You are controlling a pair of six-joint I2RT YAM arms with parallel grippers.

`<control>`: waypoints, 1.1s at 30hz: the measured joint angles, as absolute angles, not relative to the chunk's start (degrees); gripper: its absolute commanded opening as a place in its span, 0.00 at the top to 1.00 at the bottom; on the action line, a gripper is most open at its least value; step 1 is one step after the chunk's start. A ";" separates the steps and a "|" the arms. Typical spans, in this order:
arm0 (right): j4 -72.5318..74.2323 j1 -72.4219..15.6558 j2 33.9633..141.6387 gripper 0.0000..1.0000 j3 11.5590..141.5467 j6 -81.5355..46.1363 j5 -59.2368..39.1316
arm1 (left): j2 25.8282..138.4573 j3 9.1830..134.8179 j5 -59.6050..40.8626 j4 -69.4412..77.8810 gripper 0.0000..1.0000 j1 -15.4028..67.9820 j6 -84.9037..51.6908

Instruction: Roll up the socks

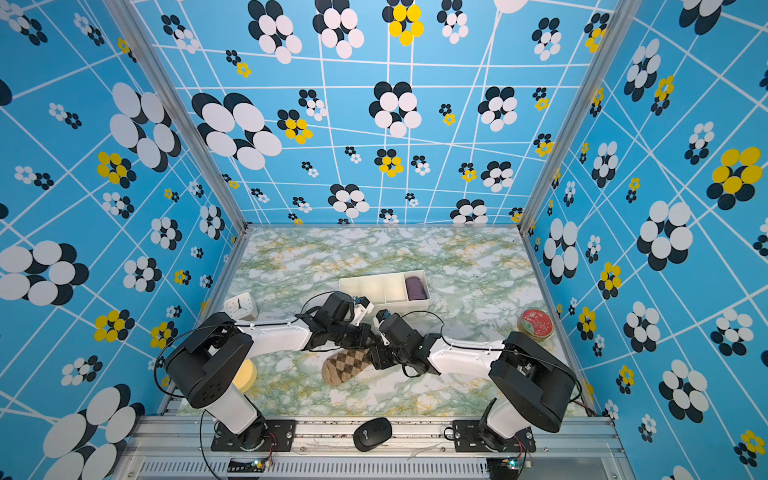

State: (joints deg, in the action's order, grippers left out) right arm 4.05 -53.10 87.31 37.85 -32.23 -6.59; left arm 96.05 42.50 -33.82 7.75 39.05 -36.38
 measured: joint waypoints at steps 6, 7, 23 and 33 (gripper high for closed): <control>4.03 -52.82 86.50 0.44 37.17 -32.34 -6.70 | 98.13 42.50 -33.67 7.81 0.95 39.13 -36.14; 3.84 -52.62 86.08 0.44 36.97 -32.36 -6.81 | 98.15 42.50 -33.67 7.88 0.95 39.18 -35.94; 2.04 -44.40 74.41 0.55 32.32 -38.30 -9.65 | 98.85 41.50 -34.02 10.70 0.95 39.46 -35.31; 9.02 -40.14 82.41 0.61 28.16 -43.59 -17.41 | 98.94 40.12 -34.48 13.76 0.95 39.46 -35.38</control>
